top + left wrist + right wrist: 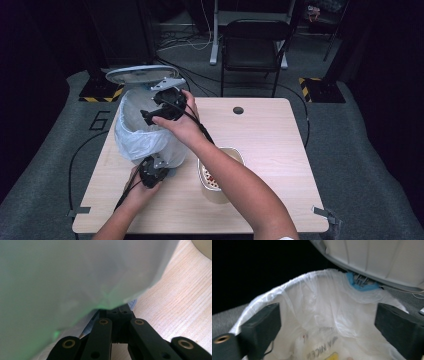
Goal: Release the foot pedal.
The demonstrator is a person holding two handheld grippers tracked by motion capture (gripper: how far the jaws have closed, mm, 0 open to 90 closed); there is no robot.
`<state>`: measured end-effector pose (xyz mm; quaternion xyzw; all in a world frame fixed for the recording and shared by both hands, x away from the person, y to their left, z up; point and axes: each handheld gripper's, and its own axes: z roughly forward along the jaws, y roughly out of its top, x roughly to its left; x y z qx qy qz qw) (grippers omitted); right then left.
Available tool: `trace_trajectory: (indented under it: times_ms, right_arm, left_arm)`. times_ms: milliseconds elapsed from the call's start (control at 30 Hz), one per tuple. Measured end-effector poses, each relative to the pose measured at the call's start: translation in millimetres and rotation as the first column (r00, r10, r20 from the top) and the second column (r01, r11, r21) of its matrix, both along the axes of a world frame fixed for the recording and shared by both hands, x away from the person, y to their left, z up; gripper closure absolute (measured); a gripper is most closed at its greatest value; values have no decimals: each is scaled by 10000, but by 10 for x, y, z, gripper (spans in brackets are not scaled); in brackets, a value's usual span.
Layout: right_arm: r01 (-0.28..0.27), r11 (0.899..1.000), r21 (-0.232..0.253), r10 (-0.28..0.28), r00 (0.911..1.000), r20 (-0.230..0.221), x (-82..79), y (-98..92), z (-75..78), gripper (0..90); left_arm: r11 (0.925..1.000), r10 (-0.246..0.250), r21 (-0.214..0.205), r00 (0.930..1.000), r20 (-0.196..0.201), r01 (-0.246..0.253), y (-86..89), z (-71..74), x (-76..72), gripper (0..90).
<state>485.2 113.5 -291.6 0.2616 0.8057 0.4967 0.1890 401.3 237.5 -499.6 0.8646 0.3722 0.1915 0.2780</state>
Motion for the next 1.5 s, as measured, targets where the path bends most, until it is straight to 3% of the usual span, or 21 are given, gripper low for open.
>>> trace_trajectory:
  times_ms: [200,333,433,600,667,767,800,867,933,967,1033,1067,1133,1200,1233,1300,1333,1400,1500]
  right_arm:
    - [-96,9996,279,100,9999,-130,-63,-208,70,76]
    - [-229,9996,171,233,9995,-231,-171,-425,74,124]
    - [-88,9999,49,89,9997,-209,-276,-725,73,148]
    - [652,9968,-471,-643,9977,218,-357,-1237,22,172]
    - [863,9947,-565,-838,9955,443,-377,-1402,-6,193]
    - [1281,9904,-517,-1266,9915,313,-432,-1674,-78,209]
    - [1384,9882,-649,-1360,9899,392,-443,-1731,-97,209]
    - [1698,9812,-920,-1663,9851,450,-496,-1899,-166,215]
    - [1819,9793,-888,-1789,9830,404,-518,-1996,-214,218]
    - [1864,9783,-904,-1847,9824,272,-528,-2056,-242,219]
    - [2014,9753,-909,-2005,9795,189,-552,-2172,-295,227]
    - [2047,9746,-911,-2042,9788,149,-565,-2215,-311,229]
    - [2178,9714,-941,-2178,9759,98,-607,-2332,-364,232]
    - [2324,9669,-1049,-2324,9725,122,-640,-2415,-401,235]
    - [2365,9654,-1102,-2369,9715,94,-662,-2473,-426,236]
    - [2536,9597,-1209,-2540,9671,123,-709,-2557,-479,240]
    - [2596,9579,-1224,-2596,9656,159,-727,-2586,-497,240]
    - [2693,9571,-1070,-2708,9626,8,-774,-2649,-543,241]
    - [2885,9544,-772,-2911,9564,-248,-861,-2744,-655,240]
  left_arm:
    - [10000,-56,45,10000,4,56,1,2,3,900]
    - [10000,-50,32,10000,11,50,-1,1,2,900]
    - [10000,-58,28,10000,-20,58,-2,4,2,900]
    - [9998,37,-170,10000,-40,-38,28,14,-8,899]
    - [9999,66,-140,10000,-52,-67,52,44,-21,833]
    - [9968,7,-796,9999,-168,-20,61,81,-54,751]
    - [9975,-37,-703,9999,104,44,49,125,-77,731]
    - [9947,-142,-1020,9999,-54,136,21,167,-103,690]
    - [9933,-642,-981,9977,-232,617,-6,186,-111,660]
    - [9936,-486,-1028,9985,-250,458,-36,181,-135,648]
    - [9926,-794,-949,9963,-332,759,-52,199,-144,618]
    - [9905,-565,-1280,9973,-471,501,-87,195,-168,602]
    - [9907,-635,-1242,9960,-624,553,-119,218,-175,569]
    - [9910,-917,-1059,9917,-897,821,-137,252,-187,539]
    - [9883,-1416,-688,9869,-779,1364,-119,283,-182,521]
    - [9851,-1599,-766,9838,-812,1538,-96,316,-219,487]
    - [9835,-1597,-999,9832,-888,1507,-76,330,-238,481]
    - [9802,-1598,-1315,9837,-824,1482,-28,349,-278,461]
    - [9760,-1753,-1448,9815,-775,1629,53,352,-329,435]
